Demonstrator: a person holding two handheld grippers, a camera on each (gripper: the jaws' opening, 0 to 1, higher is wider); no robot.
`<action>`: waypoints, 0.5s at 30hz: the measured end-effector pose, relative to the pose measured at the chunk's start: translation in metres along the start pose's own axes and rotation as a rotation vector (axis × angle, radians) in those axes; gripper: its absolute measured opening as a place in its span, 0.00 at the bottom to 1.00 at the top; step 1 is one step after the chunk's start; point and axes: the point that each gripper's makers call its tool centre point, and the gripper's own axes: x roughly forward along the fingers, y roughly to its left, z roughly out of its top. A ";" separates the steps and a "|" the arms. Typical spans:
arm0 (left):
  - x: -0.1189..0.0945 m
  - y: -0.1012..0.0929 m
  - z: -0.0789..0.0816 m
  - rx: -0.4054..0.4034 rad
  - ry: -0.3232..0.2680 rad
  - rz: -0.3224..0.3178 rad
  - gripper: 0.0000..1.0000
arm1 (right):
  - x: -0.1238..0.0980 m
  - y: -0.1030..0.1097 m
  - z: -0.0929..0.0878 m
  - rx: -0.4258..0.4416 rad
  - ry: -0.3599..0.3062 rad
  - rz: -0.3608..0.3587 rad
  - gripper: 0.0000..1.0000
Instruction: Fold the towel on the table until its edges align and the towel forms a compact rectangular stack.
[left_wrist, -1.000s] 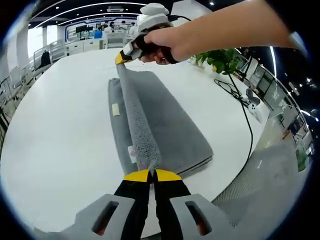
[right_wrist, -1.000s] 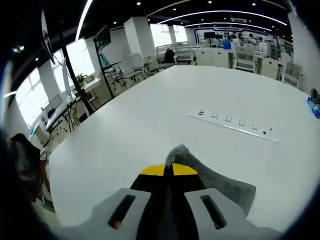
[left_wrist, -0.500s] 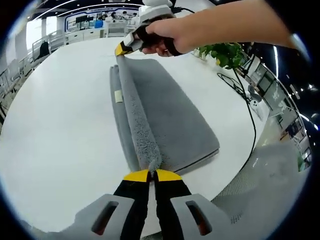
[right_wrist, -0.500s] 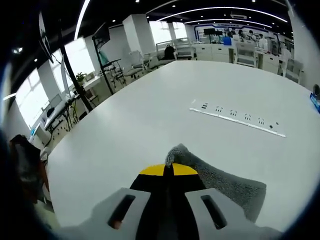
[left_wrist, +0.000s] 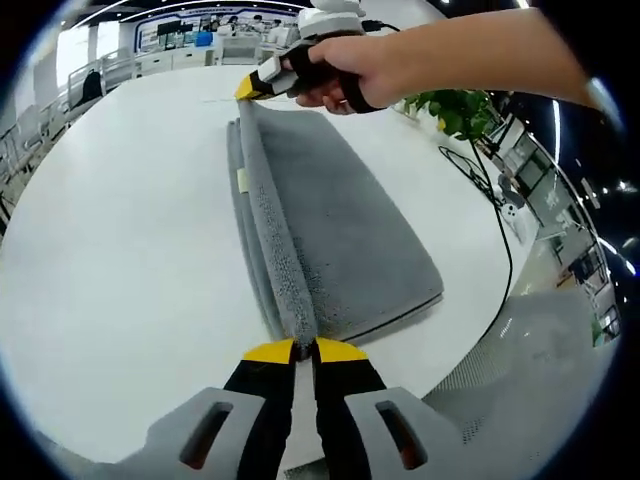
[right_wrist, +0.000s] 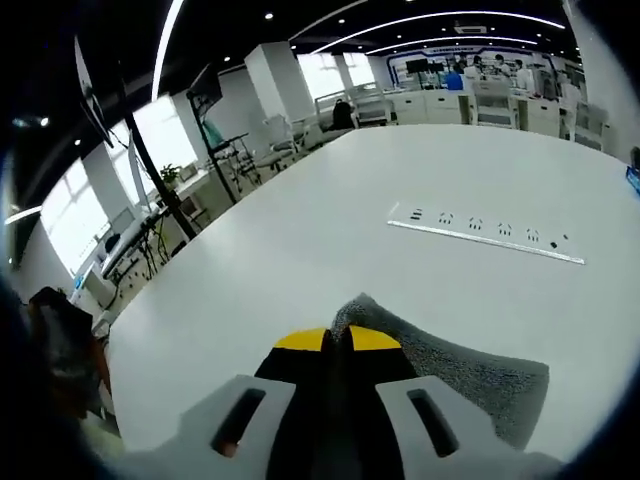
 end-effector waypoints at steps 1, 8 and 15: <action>-0.001 0.000 0.000 0.004 -0.002 0.001 0.07 | -0.001 0.000 0.003 0.005 -0.014 0.005 0.05; -0.013 -0.004 0.004 0.002 -0.044 -0.004 0.10 | -0.012 -0.004 0.006 0.011 -0.020 0.023 0.08; -0.024 0.002 0.019 0.009 -0.109 0.022 0.11 | -0.036 -0.009 0.001 0.026 -0.025 0.028 0.10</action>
